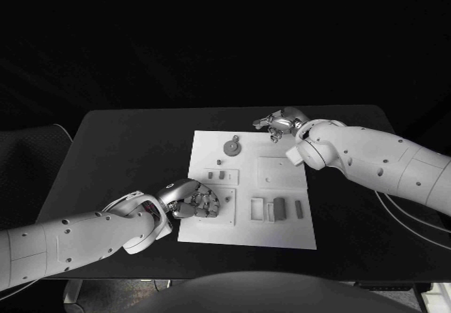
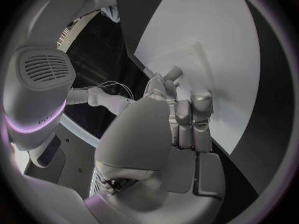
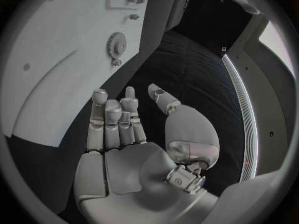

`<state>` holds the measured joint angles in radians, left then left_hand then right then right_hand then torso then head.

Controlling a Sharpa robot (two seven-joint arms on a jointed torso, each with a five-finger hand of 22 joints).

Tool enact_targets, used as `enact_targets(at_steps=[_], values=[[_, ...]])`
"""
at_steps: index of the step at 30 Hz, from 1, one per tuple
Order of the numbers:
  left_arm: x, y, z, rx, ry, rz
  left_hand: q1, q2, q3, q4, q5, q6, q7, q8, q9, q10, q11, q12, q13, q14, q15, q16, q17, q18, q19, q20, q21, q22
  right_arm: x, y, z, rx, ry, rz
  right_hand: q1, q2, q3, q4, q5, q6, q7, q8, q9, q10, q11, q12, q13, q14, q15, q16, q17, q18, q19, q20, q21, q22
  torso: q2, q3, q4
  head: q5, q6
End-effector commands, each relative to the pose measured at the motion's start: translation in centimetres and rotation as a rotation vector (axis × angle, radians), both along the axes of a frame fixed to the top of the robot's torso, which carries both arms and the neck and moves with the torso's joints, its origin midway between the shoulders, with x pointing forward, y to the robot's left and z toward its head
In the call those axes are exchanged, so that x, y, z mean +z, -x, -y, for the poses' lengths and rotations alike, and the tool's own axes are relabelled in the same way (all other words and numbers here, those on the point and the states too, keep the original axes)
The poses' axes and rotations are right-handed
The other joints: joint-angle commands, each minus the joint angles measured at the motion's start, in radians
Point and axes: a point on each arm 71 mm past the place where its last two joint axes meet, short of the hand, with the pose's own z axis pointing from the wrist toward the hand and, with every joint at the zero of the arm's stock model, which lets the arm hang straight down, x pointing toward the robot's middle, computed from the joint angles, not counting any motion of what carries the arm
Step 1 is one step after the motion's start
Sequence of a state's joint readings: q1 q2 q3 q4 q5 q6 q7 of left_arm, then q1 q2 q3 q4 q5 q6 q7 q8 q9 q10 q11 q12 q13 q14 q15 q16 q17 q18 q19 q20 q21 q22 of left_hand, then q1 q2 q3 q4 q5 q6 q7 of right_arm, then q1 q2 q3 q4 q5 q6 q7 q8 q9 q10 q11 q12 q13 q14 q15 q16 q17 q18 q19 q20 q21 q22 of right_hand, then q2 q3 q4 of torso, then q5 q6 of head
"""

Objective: Assemble the parts on the task board

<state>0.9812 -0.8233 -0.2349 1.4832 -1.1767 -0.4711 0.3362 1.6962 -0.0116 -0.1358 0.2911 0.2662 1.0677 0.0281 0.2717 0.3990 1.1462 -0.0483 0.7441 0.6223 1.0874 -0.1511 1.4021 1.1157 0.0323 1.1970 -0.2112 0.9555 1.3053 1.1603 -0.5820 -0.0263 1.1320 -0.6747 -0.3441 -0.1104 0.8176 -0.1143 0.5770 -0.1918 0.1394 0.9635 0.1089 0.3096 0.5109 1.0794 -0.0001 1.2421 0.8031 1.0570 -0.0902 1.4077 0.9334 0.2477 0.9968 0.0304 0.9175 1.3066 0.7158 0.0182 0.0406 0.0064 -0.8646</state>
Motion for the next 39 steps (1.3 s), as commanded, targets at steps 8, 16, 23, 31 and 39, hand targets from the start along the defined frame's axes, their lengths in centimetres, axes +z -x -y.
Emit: enact_targets(at_steps=[8, 16, 23, 31, 39], values=[[-0.52, 0.16, -0.42, -0.013, -0.043, -0.001, 0.037, 0.025, -0.004, -0.002, 0.002, 0.046, 0.045, 0.001, 0.079, 0.002, 0.007, 0.385, 0.428, -0.005, 0.002, 0.003, -0.001, 0.118, -0.001, -0.006, -0.003, 0.0, -0.01, 0.04, -0.06, 0.017, -0.007, -0.007, -0.004, 0.005, 0.0, 0.006, 0.004, 0.001, 0.005, -0.004, 0.002, -0.007, 0.003, 0.001, 0.0, 0.002, -0.007, -0.005, -0.001, 0.014, -0.007, 0.003, -0.006, 0.002, 0.0, -0.0007, 0.0003, 0.0, 0.0], [-0.31, -0.01, -0.65, -0.014, -0.026, 0.038, 0.038, 0.025, -0.004, -0.002, 0.004, 0.046, 0.046, 0.001, 0.078, 0.002, 0.008, 0.385, 0.427, -0.005, 0.003, 0.004, -0.002, 0.119, -0.002, -0.007, -0.003, 0.0, -0.04, 0.03, 0.0, 0.017, -0.009, -0.01, -0.006, 0.005, -0.001, 0.007, 0.004, 0.001, 0.005, -0.004, 0.002, -0.008, 0.003, 0.001, 0.0, 0.002, -0.007, -0.004, -0.001, 0.014, -0.007, 0.004, -0.006, 0.002, 0.0, -0.0008, 0.0005, -0.002, -0.001], [-0.21, -0.18, -0.86, -0.002, -0.008, 0.052, 0.038, 0.024, -0.005, -0.002, 0.004, 0.047, 0.047, 0.001, 0.078, 0.002, 0.009, 0.385, 0.427, -0.005, 0.003, 0.004, -0.002, 0.119, -0.002, -0.007, -0.003, 0.0, -0.05, 0.04, 0.02, 0.018, -0.01, -0.012, -0.008, 0.006, -0.001, 0.008, 0.003, 0.001, 0.005, -0.004, 0.002, -0.008, 0.003, 0.001, 0.0, 0.002, -0.007, -0.004, -0.001, 0.014, -0.008, 0.004, -0.006, 0.002, 0.0, -0.0003, 0.0009, -0.001, -0.001], [-0.15, -0.2, -0.6, -0.007, 0.001, 0.06, 0.038, 0.024, -0.005, -0.002, 0.004, 0.047, 0.047, 0.001, 0.078, 0.002, 0.009, 0.385, 0.427, -0.005, 0.003, 0.004, -0.002, 0.119, -0.002, -0.007, -0.003, 0.0, -0.06, 0.04, 0.04, 0.02, -0.01, -0.014, -0.01, 0.006, -0.001, 0.009, 0.003, 0.0, 0.005, -0.004, 0.002, -0.008, 0.003, 0.001, 0.0, 0.001, -0.007, -0.004, -0.001, 0.014, -0.008, 0.004, -0.006, 0.002, 0.0, 0.0001, -0.0006, -0.002, 0.001], [-0.13, -0.08, -0.31, -0.019, 0.007, 0.053, 0.038, 0.024, -0.005, -0.002, 0.004, 0.047, 0.047, 0.001, 0.078, 0.002, 0.009, 0.385, 0.427, -0.005, 0.003, 0.004, -0.002, 0.119, -0.002, -0.007, -0.003, 0.0, -0.08, 0.04, 0.05, 0.021, -0.01, -0.016, -0.011, 0.006, -0.002, 0.01, 0.002, 0.0, 0.005, -0.004, 0.003, -0.009, 0.003, 0.001, 0.0, 0.001, -0.007, -0.004, -0.001, 0.014, -0.008, 0.004, -0.006, 0.002, 0.0, 0.0002, 0.0, -0.003, 0.0]])
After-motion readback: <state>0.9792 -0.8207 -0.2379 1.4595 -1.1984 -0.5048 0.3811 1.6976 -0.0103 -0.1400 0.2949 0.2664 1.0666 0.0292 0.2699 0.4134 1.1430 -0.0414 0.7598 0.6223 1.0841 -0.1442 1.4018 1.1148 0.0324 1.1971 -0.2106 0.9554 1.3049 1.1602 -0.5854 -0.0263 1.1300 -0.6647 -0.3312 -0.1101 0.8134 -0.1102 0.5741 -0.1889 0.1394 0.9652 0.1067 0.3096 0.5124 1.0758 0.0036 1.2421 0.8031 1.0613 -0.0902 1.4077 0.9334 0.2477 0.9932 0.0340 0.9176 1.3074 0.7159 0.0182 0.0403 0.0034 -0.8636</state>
